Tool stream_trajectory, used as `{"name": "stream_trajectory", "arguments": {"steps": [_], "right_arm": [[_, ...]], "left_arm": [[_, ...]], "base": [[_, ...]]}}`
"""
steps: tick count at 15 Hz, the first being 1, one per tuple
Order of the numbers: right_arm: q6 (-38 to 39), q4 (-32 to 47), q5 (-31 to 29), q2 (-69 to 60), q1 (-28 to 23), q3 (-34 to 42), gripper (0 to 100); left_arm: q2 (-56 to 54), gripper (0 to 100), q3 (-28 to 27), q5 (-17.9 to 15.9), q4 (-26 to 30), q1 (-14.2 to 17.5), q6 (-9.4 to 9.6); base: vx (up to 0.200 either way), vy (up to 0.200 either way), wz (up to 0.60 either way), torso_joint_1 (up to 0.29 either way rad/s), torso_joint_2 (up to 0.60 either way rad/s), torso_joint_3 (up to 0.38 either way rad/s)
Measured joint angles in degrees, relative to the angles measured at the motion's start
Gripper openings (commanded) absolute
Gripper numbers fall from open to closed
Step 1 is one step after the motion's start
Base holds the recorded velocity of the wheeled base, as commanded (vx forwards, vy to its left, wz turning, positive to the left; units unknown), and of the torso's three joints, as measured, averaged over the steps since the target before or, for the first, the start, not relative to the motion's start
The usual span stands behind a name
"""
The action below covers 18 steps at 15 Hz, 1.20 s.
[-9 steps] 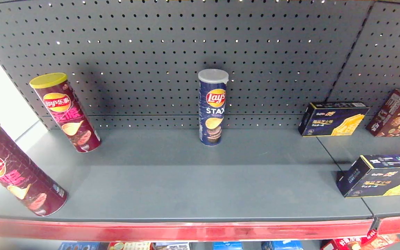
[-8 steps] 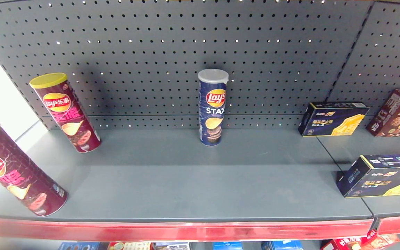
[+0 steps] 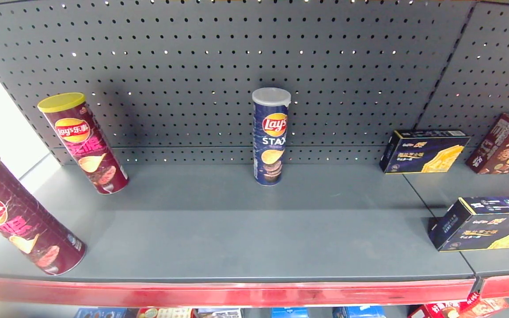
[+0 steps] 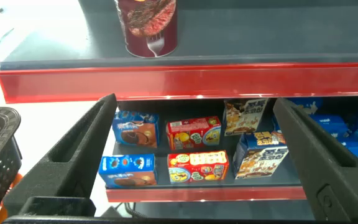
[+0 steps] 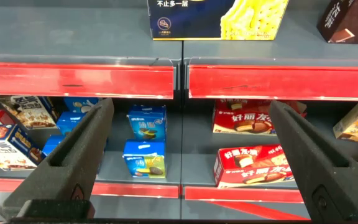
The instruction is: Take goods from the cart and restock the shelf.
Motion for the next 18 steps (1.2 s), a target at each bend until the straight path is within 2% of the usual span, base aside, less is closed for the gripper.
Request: {"name": "stream_trajectory", "arguments": {"steps": [3, 12, 18], "right_arm": [[0.0, 0.0, 0.0, 0.0, 0.0, 0.0, 100], [0.0, 0.0, 0.0, 0.0, 0.0, 0.0, 100], [0.0, 0.0, 0.0, 0.0, 0.0, 0.0, 100]], "left_arm": [[0.0, 100, 0.0, 0.0, 0.0, 0.0, 0.00], [0.0, 100, 0.0, 0.0, 0.0, 0.0, 0.00], [0.0, 100, 0.0, 0.0, 0.0, 0.0, 0.00]], "base": [[0.000, 0.000, 0.00, 0.000, 0.00, 0.000], [0.000, 0.000, 0.60, 0.003, 0.00, 0.002], [0.000, 0.000, 0.00, 0.000, 0.00, 0.000]]}}
